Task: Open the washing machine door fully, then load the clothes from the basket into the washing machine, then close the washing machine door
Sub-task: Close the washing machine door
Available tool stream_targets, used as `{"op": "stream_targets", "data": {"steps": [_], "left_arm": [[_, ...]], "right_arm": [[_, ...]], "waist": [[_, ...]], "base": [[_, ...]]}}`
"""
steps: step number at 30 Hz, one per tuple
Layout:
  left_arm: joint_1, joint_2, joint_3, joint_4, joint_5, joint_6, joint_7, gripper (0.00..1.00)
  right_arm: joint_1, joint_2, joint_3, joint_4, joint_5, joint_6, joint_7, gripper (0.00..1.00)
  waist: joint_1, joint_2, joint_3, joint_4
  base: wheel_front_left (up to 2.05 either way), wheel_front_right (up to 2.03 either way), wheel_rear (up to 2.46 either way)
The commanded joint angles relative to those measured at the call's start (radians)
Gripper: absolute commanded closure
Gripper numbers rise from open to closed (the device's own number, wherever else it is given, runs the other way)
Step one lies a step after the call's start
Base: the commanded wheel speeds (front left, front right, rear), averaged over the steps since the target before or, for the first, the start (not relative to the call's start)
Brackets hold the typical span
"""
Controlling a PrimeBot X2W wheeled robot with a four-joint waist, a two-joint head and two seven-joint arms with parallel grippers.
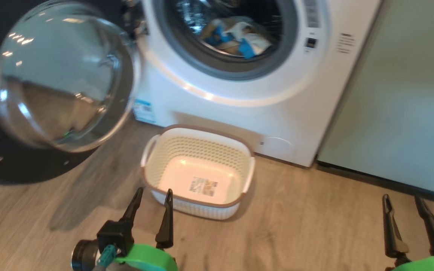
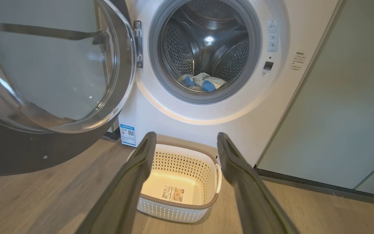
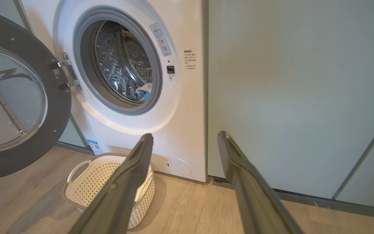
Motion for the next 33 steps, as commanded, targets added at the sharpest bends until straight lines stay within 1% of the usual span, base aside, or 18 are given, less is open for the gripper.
{"op": "stream_targets", "data": {"steps": [1, 9, 18, 24, 33], "left_arm": [[-0.056, 0.015, 0.042, -0.035, 0.007, 0.047, -0.014, 0.00], [-0.060, 0.011, 0.050, -0.035, 0.010, 0.050, -0.018, 0.00], [-0.057, -0.003, 0.059, -0.034, 0.011, 0.048, -0.020, 0.00], [-0.063, -0.015, 0.068, -0.033, 0.018, 0.047, -0.022, 0.00], [-0.057, -0.024, 0.087, -0.039, 0.029, 0.048, -0.022, 0.00]], "right_arm": [[-0.021, -0.013, 0.020, -0.041, -0.008, -0.003, -0.001, 0.00], [-0.031, -0.017, 0.034, -0.039, -0.006, -0.003, -0.001, 0.00], [-0.041, -0.021, 0.050, -0.039, -0.005, -0.003, 0.004, 0.00], [-0.050, -0.027, 0.053, -0.040, -0.006, -0.003, 0.006, 0.00], [-0.056, -0.031, 0.059, -0.037, -0.002, -0.003, 0.006, 0.00]], "waist": [[0.0000, 0.0000, 0.008, 0.064], [0.0000, 0.0000, 0.019, 0.168], [0.0000, 0.0000, 0.032, 0.240], [0.0000, 0.0000, 0.040, 0.272], [0.0000, 0.0000, 0.044, 0.284]], "base": [[0.00, 0.00, 0.00], [0.00, 0.00, 0.00], [0.00, 0.00, 0.00], [0.00, 0.00, 0.00], [0.00, 0.00, 0.00]]}}
